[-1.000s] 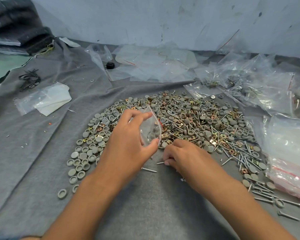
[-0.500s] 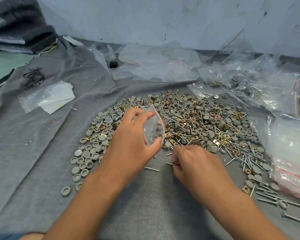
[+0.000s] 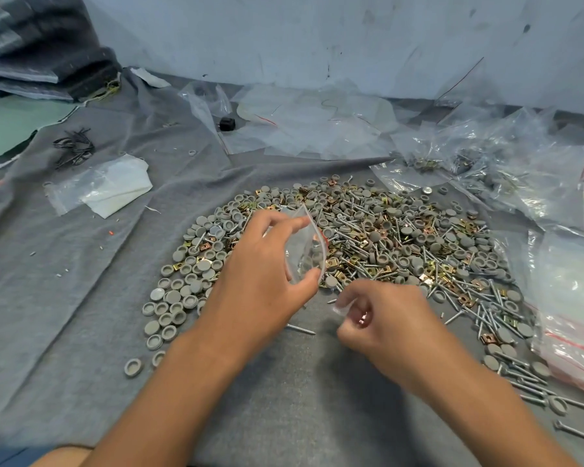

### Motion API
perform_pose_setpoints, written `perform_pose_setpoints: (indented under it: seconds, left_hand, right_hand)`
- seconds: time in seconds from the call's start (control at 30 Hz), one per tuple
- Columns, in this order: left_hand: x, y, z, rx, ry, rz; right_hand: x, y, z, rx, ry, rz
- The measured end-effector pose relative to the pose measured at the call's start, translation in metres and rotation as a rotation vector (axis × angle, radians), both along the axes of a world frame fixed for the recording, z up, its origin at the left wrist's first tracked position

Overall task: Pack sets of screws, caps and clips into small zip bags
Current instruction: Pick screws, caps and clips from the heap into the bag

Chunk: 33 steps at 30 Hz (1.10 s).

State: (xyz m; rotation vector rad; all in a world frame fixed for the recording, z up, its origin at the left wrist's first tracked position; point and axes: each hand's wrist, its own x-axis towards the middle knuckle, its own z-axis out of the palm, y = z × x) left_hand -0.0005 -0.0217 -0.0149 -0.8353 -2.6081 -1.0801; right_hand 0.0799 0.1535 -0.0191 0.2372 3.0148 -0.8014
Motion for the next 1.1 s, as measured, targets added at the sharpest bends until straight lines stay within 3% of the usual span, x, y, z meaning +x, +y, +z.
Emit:
perform_pose_setpoints:
  seconds: [0.13, 0.2, 0.4, 0.6, 0.67, 0.77, 0.87, 0.93, 1.1]
  left_hand:
    - [0.002, 0.001, 0.001, -0.009, 0.001, -0.012]
    - [0.003, 0.002, 0.0, -0.022, 0.005, -0.013]
    - [0.006, 0.006, 0.002, 0.01, -0.013, -0.044]
    - [0.005, 0.004, 0.001, -0.029, 0.004, -0.027]
    - [0.004, 0.002, 0.001, -0.02, 0.003, -0.023]
    - [0.005, 0.001, 0.002, -0.024, 0.001, -0.021]
    - [0.005, 0.002, 0.002, -0.041, 0.001, -0.02]
    - [0.005, 0.003, 0.001, -0.046, 0.008, -0.016]
    - [0.006, 0.003, 0.0, -0.049, -0.006, -0.028]
  right_hand:
    - [-0.004, 0.016, 0.022, -0.465, 0.33, 0.011]
    - [-0.007, 0.01, 0.028, -0.544, 0.457, 0.093]
    - [-0.02, -0.008, 0.019, -0.224, 0.583, 0.127]
    - [-0.019, 0.006, 0.02, -0.265, 0.637, 0.044]
    - [-0.017, 0.021, 0.021, -0.225, 0.567, 0.003]
    - [-0.016, 0.042, 0.014, -0.133, 0.222, -0.001]
    - [-0.016, 0.046, 0.006, 0.142, -0.044, 0.142]
    - [-0.016, 0.041, 0.0, 0.243, -0.082, 0.222]
    - [-0.015, 0.035, -0.004, 0.212, -0.077, 0.267]
